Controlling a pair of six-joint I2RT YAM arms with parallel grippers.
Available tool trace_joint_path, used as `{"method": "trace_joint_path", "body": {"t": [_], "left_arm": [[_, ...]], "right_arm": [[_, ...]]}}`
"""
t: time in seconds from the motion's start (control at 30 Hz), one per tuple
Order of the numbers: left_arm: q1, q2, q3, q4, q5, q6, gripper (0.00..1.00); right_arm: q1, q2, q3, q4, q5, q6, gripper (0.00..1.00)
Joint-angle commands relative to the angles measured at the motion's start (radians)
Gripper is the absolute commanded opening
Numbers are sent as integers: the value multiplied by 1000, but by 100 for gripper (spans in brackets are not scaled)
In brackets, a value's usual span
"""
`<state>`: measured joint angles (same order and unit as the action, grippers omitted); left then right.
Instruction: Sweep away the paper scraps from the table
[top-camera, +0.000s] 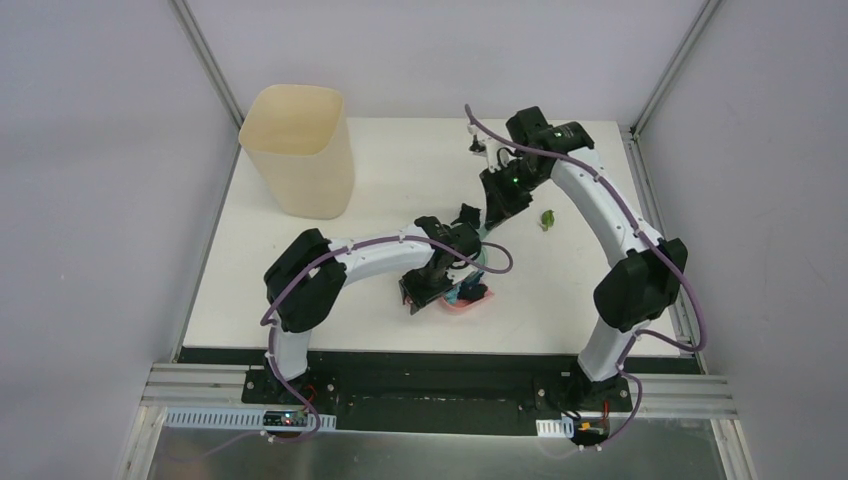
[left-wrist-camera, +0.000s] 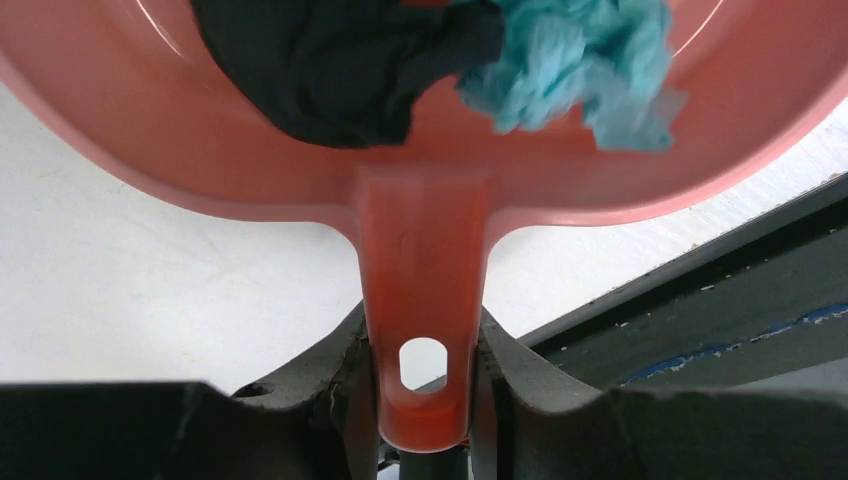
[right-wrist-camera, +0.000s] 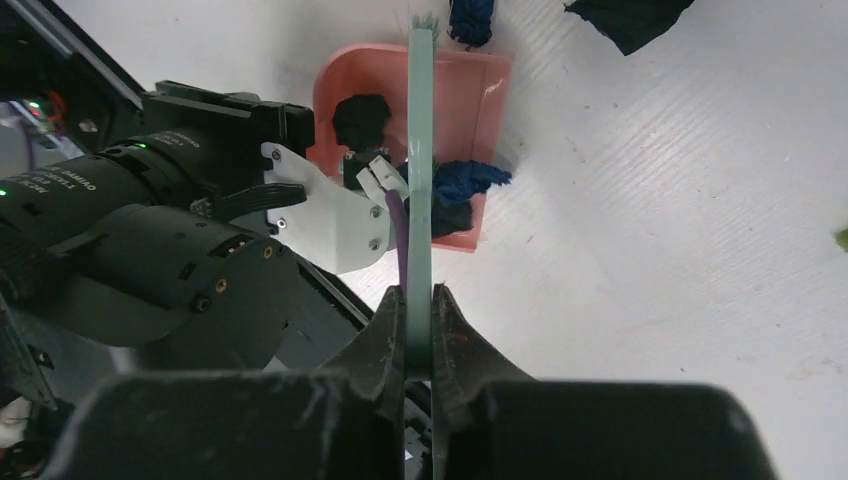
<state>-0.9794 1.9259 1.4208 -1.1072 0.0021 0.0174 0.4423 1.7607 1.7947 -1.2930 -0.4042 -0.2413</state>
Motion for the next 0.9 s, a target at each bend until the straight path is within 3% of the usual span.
{"method": "trace_joint_path", "body": {"t": [0.0,0.13,0.27,0.5,0.73,0.87], "left_arm": [[9,-4,33,-3,2,14,0],[10,-37,11,-5,3,10,0],[12,-93,-28,-10,2,5,0],[59,-142,-75,-47,-35,-43,0],[125,-161,-79,-59,-24,-52,0],[128,-179,-86,-71,-24,-54,0]], "right_arm": [[-96,-29,72,-79,-227,57,0],[-209,-1,170,-106,-276,85,0],[-212,-6,208,-36,-168,74,0],[-101,33,119,237,260,-8,0],[-17,173,185,242,437,-49,0],[5,185,229,199,455,-49,0]]}}
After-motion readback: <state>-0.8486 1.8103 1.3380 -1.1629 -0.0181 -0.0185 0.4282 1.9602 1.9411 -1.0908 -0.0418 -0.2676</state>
